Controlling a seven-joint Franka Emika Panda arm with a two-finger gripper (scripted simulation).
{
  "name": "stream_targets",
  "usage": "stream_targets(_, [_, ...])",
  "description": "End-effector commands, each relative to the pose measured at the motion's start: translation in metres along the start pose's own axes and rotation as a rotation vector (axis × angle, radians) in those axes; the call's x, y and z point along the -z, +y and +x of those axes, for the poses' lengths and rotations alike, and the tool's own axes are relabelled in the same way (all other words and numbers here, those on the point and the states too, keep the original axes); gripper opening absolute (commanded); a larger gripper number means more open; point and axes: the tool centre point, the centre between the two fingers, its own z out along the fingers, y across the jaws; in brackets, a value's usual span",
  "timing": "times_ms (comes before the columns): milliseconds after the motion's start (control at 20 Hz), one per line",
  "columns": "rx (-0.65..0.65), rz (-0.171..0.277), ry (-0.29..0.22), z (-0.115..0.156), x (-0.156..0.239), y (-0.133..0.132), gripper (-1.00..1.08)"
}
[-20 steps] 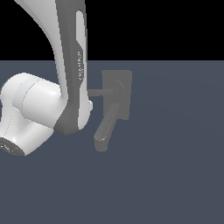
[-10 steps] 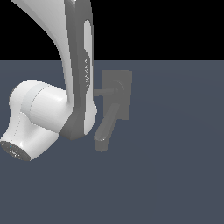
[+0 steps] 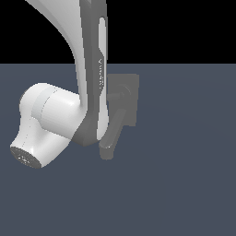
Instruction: Turn on the faucet by rotating a designated handle.
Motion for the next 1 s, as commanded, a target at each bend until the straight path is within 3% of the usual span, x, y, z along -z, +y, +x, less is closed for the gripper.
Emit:
stream_targets(0, [0.001, 0.000, 0.000, 0.000, 0.000, 0.000, -1.00])
stream_targets(700, [0.001, 0.000, 0.000, -0.064, 0.000, 0.008, -1.00])
stream_targets(800, [0.005, 0.005, 0.007, -0.055, 0.000, 0.004, -1.00])
stream_targets(950, [0.004, 0.004, 0.006, -0.067, 0.000, 0.000, -1.00])
